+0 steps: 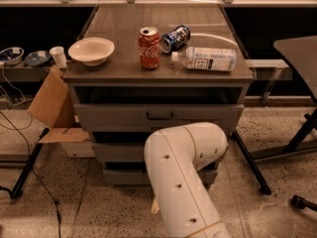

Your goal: Open bottom drawer

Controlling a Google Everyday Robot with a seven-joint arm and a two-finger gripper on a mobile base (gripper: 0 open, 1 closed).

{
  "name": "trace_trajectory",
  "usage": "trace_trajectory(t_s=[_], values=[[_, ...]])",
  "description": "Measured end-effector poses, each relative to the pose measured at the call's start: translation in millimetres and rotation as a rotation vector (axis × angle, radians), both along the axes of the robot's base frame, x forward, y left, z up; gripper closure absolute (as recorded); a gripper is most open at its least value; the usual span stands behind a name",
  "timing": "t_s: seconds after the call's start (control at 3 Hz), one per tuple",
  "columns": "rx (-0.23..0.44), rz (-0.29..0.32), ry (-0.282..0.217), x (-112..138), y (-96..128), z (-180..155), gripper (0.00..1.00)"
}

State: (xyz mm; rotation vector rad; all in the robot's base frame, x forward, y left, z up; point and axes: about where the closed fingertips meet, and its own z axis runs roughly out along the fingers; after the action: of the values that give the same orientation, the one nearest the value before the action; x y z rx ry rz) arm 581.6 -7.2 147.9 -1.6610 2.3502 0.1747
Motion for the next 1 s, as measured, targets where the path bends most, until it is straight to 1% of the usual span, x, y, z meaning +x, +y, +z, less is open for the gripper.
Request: trace_trajectory(t_s=[0.67, 1.0], values=[[-0.002, 0.016, 0.051, -13.8, 0.2, -9.2, 0.0], [-0.002, 0.016, 0.051, -13.8, 0.2, -6.7, 0.0]])
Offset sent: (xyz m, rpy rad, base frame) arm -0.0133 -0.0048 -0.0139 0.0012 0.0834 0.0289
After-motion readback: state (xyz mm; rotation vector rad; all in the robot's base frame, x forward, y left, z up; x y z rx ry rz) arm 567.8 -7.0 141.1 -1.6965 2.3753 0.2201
